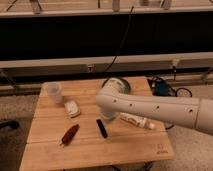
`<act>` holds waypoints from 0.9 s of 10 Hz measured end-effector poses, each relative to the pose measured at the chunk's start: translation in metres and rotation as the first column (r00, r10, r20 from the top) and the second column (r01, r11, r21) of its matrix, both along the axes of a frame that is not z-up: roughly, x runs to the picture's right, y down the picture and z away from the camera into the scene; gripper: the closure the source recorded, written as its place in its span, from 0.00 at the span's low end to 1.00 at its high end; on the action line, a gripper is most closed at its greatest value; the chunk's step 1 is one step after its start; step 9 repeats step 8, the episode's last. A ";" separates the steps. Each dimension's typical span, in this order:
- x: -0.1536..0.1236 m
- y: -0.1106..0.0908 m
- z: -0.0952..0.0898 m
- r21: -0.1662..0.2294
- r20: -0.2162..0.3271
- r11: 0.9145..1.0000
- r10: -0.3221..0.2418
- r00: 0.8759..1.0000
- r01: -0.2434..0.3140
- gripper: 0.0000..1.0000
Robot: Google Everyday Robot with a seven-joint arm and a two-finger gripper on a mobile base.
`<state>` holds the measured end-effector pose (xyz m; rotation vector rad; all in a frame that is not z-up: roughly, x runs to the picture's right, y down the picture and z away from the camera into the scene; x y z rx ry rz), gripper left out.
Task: Knock the eraser over
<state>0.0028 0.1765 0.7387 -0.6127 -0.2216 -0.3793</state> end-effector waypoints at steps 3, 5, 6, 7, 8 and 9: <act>-0.004 -0.004 0.001 -0.006 0.034 1.000 -0.025 0.999 0.025 0.99; -0.007 -0.004 0.002 -0.008 0.056 0.999 -0.035 0.998 0.036 0.99; -0.008 -0.003 0.002 -0.009 0.068 0.999 -0.036 0.997 0.037 0.99; -0.005 -0.003 0.003 -0.011 0.076 0.999 -0.036 0.996 0.037 0.99; -0.001 -0.003 0.003 -0.011 0.080 0.999 -0.035 0.996 0.036 0.99; -0.001 -0.003 0.003 -0.011 0.080 0.999 -0.035 0.996 0.036 0.99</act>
